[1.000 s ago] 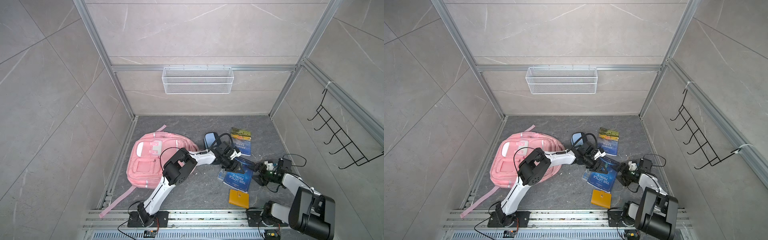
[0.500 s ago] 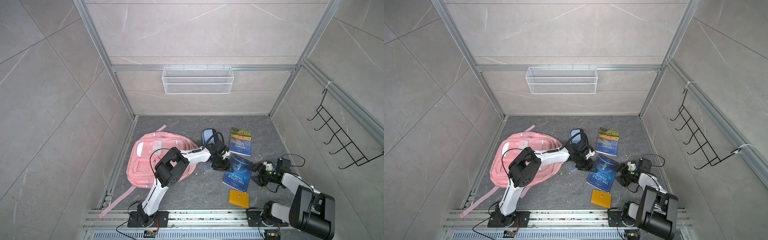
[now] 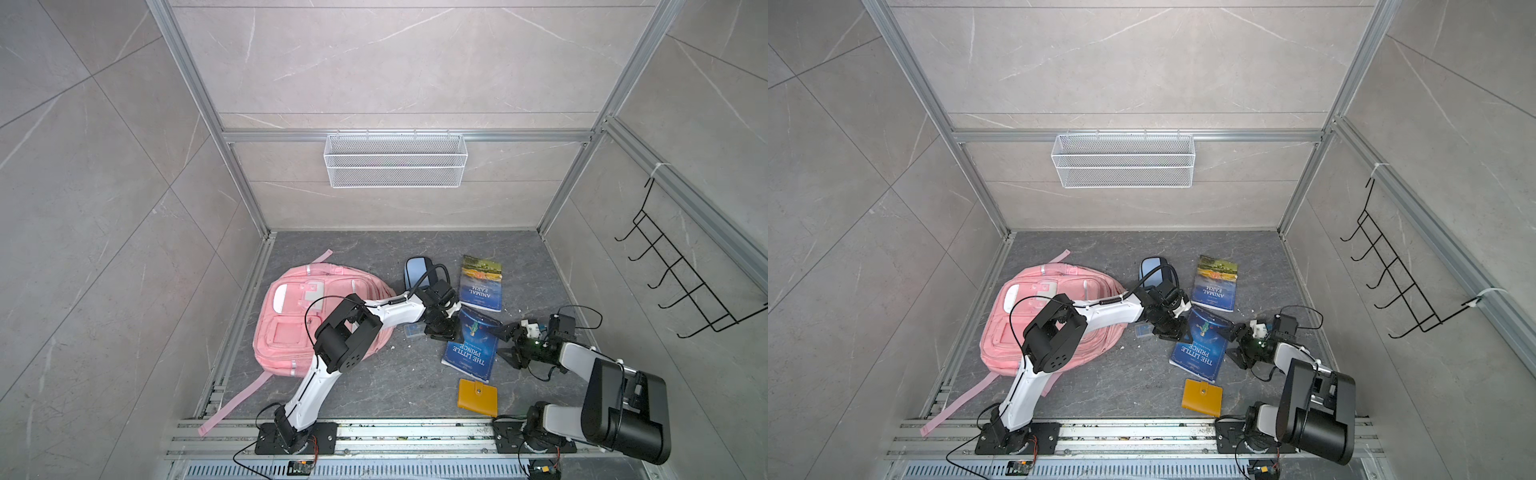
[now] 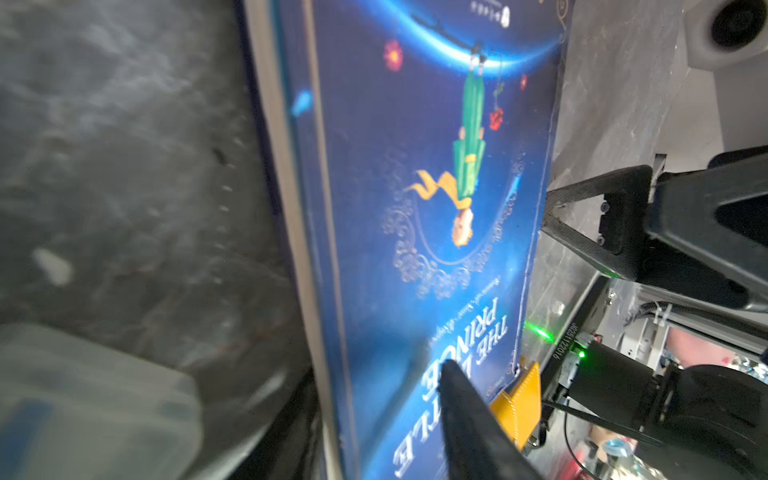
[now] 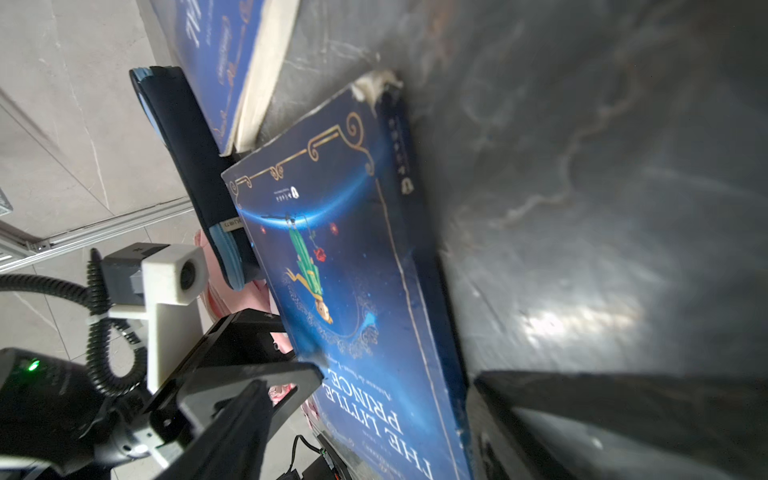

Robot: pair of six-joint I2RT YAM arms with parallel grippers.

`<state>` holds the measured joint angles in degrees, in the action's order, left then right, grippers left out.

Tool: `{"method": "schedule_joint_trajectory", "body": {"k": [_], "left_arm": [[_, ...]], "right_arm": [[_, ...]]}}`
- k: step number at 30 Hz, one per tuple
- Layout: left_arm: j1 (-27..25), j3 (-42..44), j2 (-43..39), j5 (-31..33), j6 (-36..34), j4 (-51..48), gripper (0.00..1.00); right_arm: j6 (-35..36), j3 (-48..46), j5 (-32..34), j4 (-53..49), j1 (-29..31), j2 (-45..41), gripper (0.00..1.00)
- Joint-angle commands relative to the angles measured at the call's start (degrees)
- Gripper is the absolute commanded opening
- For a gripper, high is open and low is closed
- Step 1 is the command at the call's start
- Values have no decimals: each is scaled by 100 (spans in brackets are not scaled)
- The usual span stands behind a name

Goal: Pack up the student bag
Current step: 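Grip the book edge with both grippers and tilt it upright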

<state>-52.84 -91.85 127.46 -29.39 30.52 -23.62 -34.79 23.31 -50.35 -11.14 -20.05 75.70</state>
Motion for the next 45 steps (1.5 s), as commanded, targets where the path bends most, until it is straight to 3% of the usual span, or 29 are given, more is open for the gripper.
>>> {"method": "schedule_joint_trajectory", "body": {"k": [1,5,11,18,21,27,32,37,45], "left_arm": [[-62,227,332,-220,100,385,36],[51,491,248,-445,254,880,23],[337,984,-81,-870,486,1775,15],[485,931,-110,-1010,425,1743,9],[551,908,-47,-858,442,1548,0],[641,967,-23,-690,390,1387,0],[776,1188,-154,-1069,813,2016,0],[1095,1410,-303,-1925,1990,3186,0],[1241,1061,-240,-2328,2414,2274,0]], "right_arm": [[-130,-173,-646,351,177,-49,76],[-530,-361,-882,941,297,-411,75],[-858,-519,-974,1209,433,-920,75],[-1047,-504,-996,1484,504,-890,70],[-574,-148,-392,397,500,-1276,69],[-464,490,1421,-1571,498,-1724,75],[-266,773,2019,-2384,494,-1306,81],[-129,679,1676,-1953,494,-851,83],[-25,625,754,-988,516,-28,82]]}}
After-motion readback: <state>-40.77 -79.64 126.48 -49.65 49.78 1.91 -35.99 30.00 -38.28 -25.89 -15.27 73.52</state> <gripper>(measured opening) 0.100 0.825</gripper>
